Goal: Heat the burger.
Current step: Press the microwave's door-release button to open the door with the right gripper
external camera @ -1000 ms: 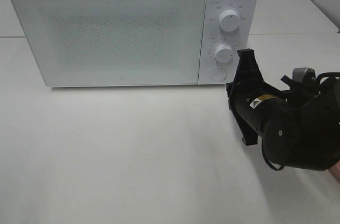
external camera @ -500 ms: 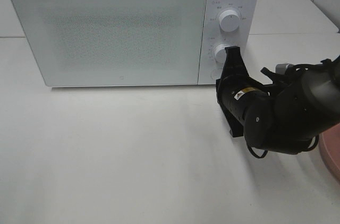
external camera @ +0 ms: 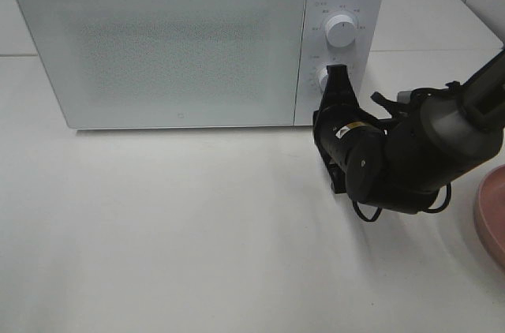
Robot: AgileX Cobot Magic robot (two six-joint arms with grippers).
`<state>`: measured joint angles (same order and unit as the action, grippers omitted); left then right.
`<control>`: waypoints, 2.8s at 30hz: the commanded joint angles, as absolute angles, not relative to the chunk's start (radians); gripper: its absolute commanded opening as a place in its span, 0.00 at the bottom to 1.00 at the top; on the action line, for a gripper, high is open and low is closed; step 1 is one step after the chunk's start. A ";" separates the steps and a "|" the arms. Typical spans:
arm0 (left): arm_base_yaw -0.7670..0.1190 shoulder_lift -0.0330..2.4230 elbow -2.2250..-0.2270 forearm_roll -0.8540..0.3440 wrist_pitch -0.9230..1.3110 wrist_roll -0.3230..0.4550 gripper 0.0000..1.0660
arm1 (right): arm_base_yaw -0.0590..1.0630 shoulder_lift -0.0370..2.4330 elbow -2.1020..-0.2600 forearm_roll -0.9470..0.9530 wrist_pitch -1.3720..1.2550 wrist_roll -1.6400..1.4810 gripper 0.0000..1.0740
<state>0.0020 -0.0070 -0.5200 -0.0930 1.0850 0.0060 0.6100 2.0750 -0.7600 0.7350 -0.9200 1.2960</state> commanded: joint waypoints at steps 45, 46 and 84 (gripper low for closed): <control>-0.003 -0.023 -0.518 -0.094 1.071 0.006 0.94 | 0.549 2.177 -0.913 0.772 -0.991 1.232 0.00; -0.003 -0.023 -0.518 -0.094 1.071 0.006 0.94 | 0.549 2.177 -0.913 0.772 -0.991 1.232 0.00; -0.003 -0.023 -0.518 -0.094 1.071 0.006 0.94 | 0.540 2.193 -1.043 0.793 -1.048 1.164 0.00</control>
<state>0.0020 -0.0070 -0.5200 -0.0930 1.0850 0.0060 0.5850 2.2240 -0.9900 0.9440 -0.9130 1.1820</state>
